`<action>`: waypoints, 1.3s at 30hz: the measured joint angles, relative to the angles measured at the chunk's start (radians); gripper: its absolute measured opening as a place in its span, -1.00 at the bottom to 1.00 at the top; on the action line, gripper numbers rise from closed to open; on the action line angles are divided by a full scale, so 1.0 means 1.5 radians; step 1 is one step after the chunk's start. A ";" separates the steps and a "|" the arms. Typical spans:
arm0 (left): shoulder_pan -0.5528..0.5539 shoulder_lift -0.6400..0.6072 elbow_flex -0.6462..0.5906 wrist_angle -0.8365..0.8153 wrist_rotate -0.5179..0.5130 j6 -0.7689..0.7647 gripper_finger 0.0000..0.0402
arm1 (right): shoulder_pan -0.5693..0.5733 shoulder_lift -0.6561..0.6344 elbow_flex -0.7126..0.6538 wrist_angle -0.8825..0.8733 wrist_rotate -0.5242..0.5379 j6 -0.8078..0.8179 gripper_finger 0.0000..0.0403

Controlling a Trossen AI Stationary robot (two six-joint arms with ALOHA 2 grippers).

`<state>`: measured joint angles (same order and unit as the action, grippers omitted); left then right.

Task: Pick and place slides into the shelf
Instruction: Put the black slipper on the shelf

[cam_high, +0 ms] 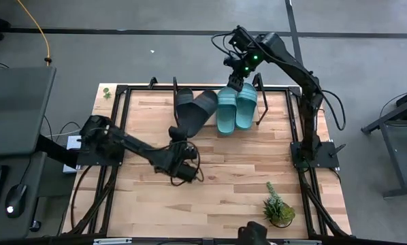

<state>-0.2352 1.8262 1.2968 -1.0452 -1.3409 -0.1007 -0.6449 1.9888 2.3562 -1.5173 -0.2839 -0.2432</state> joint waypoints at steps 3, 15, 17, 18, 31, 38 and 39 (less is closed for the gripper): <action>0.029 0.014 0.000 0.007 -0.009 -0.026 -0.79 | 0.000 -0.019 0.000 0.001 0.005 0.001 -0.04; 0.101 0.053 0.000 0.086 0.026 -0.032 -0.79 | 0.030 -0.064 0.000 0.001 0.015 0.005 -0.07; 0.106 0.061 0.001 0.112 0.027 -0.025 -0.79 | 0.040 -0.064 0.000 -0.001 0.014 0.005 -0.07; 0.109 0.064 0.000 0.114 0.027 -0.025 -0.79 | 0.045 -0.064 0.000 -0.003 0.014 0.006 -0.07; 0.127 0.127 0.000 0.216 0.050 0.018 -0.79 | 0.108 -0.064 0.000 -0.008 0.050 0.012 -0.07; 0.144 0.148 0.000 0.237 0.051 -0.013 -0.79 | 0.131 -0.065 0.000 -0.012 0.051 0.012 -0.07; 0.148 0.151 0.001 0.239 0.047 -0.017 -0.79 | 0.134 -0.065 0.000 -0.012 0.051 0.012 -0.07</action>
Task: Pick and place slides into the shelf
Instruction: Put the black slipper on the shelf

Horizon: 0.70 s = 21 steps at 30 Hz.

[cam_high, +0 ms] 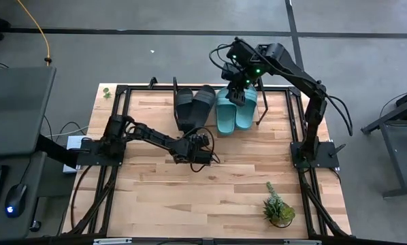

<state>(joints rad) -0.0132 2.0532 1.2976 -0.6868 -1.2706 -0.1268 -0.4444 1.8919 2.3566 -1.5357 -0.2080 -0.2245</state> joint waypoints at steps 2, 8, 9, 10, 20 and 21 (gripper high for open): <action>0.004 0.000 0.003 -0.008 0.002 -0.005 -0.79 | 0.005 0.000 0.000 -0.001 0.000 0.000 -0.07; 0.024 0.000 0.035 -0.001 0.026 -0.006 -0.79 | 0.021 0.000 0.000 -0.001 0.001 0.000 -0.07; 0.026 0.000 0.041 -0.001 0.027 -0.006 -0.79 | 0.023 0.000 0.000 -0.001 0.001 0.000 -0.07; 0.028 0.000 0.046 -0.001 0.027 -0.006 -0.79 | 0.025 0.000 0.000 -0.001 0.001 0.000 -0.07; 0.031 0.000 0.053 -0.001 0.056 -0.027 -0.79 | 0.047 -0.001 0.000 -0.001 0.001 0.000 -0.07; 0.031 0.000 0.053 0.001 0.056 -0.028 -0.79 | 0.048 -0.001 0.000 -0.001 0.001 0.002 -0.07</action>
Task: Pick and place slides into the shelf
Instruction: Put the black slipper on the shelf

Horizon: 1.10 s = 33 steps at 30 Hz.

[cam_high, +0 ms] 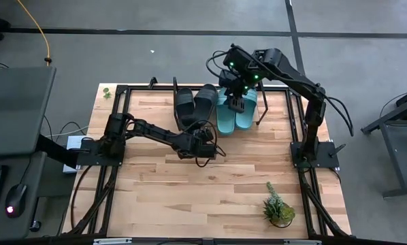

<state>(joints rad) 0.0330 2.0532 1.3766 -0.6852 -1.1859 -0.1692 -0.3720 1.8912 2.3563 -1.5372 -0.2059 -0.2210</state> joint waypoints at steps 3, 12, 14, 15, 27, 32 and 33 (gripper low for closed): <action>0.000 0.006 0.000 0.004 0.001 -0.001 -0.79 | 0.004 0.000 0.000 0.000 0.005 0.003 -0.07; 0.000 0.054 0.009 0.015 0.010 -0.004 -0.79 | 0.021 0.000 0.000 0.000 0.021 0.005 -0.07; 0.000 0.068 0.020 0.016 0.009 -0.007 -0.79 | 0.024 0.000 0.000 0.000 0.021 0.008 -0.07; 0.000 0.071 0.024 0.012 0.008 -0.007 -0.79 | 0.027 0.000 0.000 0.000 0.021 0.008 -0.07; -0.007 0.080 0.101 -0.005 0.079 0.010 -0.25 | 0.031 0.000 0.000 -0.001 0.021 0.009 -0.07; -0.015 0.080 0.126 -0.068 0.079 0.010 -0.04 | 0.034 0.000 0.000 -0.013 0.022 0.009 -0.07; -0.019 0.080 0.131 -0.082 0.077 0.010 -0.01 | 0.034 0.000 0.000 -0.013 0.025 0.009 -0.07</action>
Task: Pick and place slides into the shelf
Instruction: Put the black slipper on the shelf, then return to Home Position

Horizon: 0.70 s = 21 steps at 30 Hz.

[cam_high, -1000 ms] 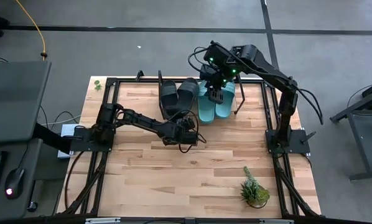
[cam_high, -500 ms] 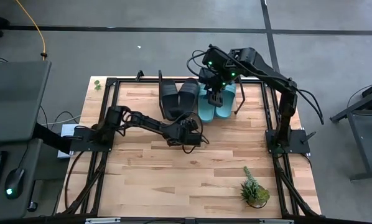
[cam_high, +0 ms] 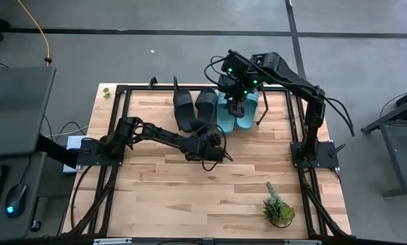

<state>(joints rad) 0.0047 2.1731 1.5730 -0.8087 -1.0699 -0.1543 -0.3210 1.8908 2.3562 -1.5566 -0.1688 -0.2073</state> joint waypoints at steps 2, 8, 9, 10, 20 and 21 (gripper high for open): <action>-0.011 0.000 0.010 -0.037 -0.015 -0.006 0.03 | 0.000 0.000 0.000 0.000 0.002 -0.002 -0.07; -0.044 -0.002 0.081 -0.245 -0.073 -0.138 0.04 | -0.004 0.000 0.000 0.003 0.015 -0.022 -0.07; -0.049 -0.002 0.095 -0.291 -0.077 -0.178 0.03 | -0.006 0.000 0.000 0.003 0.022 -0.023 -0.07; -0.053 -0.002 0.108 -0.336 -0.078 -0.222 0.02 | -0.008 0.000 0.000 0.004 0.029 -0.024 -0.07; -0.095 -0.094 0.102 -0.509 -0.125 -0.468 -0.06 | -0.058 -0.001 0.000 0.009 0.028 -0.035 -0.07; -0.098 -0.105 0.095 -0.510 -0.119 -0.472 -0.07 | -0.064 -0.001 0.000 0.008 0.025 -0.041 -0.07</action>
<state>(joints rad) -0.1419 2.0151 1.7154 -1.5735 -1.2490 -0.8628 -0.4168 1.8889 2.3558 -1.5444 -0.1311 -0.2696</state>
